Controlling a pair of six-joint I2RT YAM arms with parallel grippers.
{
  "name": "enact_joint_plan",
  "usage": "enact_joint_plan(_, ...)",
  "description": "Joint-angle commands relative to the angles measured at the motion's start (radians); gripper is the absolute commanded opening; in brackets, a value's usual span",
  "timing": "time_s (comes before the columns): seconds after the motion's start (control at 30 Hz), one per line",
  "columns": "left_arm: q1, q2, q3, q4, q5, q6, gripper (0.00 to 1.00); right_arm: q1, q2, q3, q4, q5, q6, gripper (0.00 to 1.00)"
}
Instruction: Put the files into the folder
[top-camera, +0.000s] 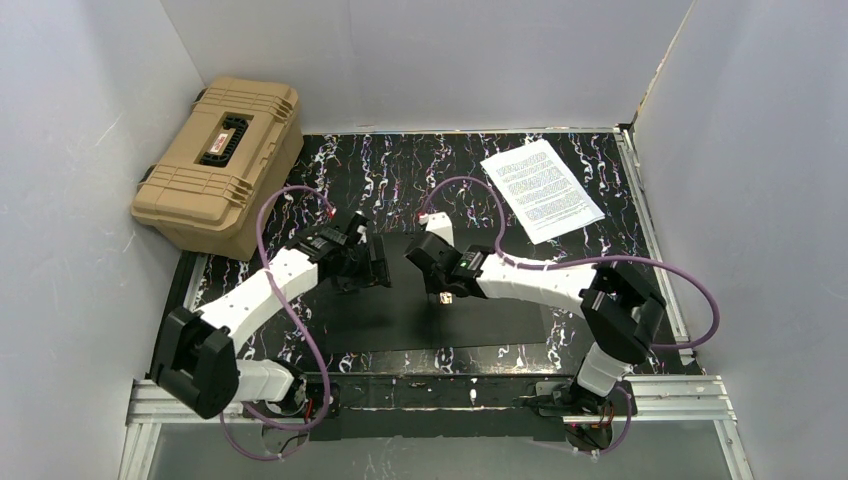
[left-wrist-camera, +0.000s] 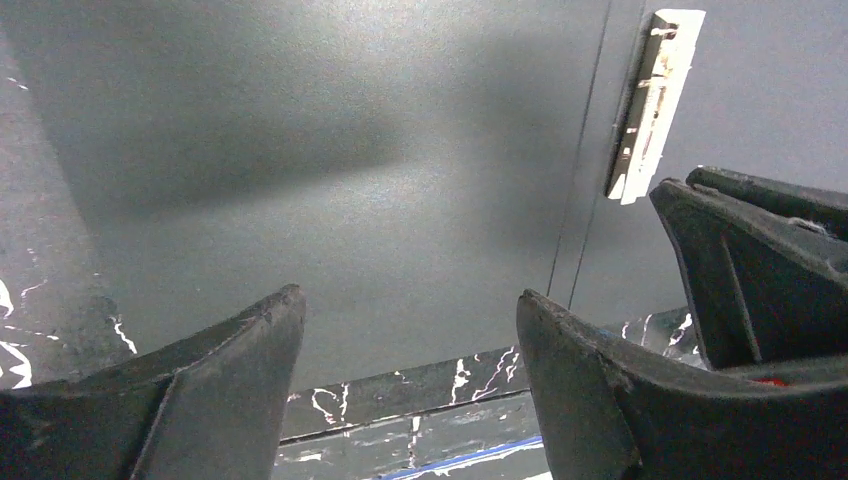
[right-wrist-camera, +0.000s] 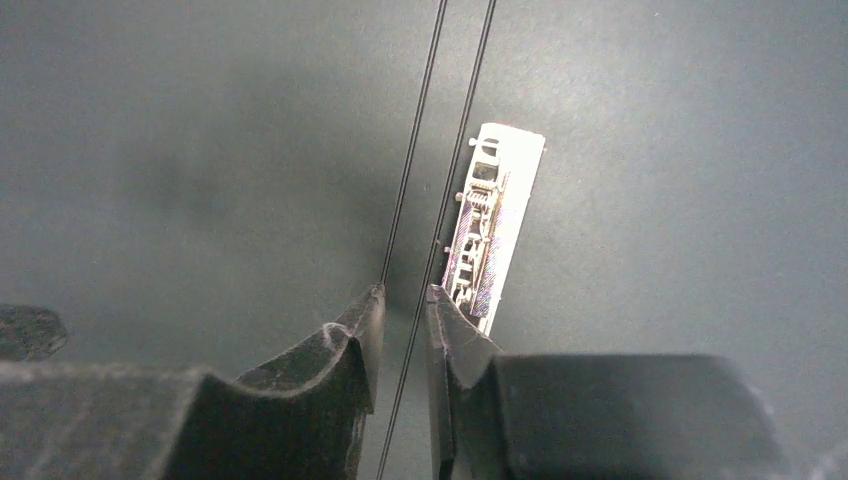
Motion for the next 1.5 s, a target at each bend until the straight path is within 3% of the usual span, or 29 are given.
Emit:
enact_joint_plan(0.0,-0.020,0.058,-0.022,0.017,-0.023,-0.032,0.74,0.014,0.031,0.002,-0.029,-0.003,-0.004,0.29)
enact_joint_plan(0.5,-0.035,0.197,-0.073,0.084,-0.015,-0.059,0.71,0.031,0.062,-0.033,-0.045,0.001,0.012,0.19)
enact_joint_plan(1.07,-0.036,0.207,-0.107,0.109,0.005,-0.072,0.71,0.044,0.104,-0.051,-0.042,0.010,0.019,0.17)
enact_joint_plan(1.47,-0.037,0.226,-0.113,0.118,0.008,-0.082,0.70,0.092,0.144,-0.065,-0.101,0.066,0.015,0.07)
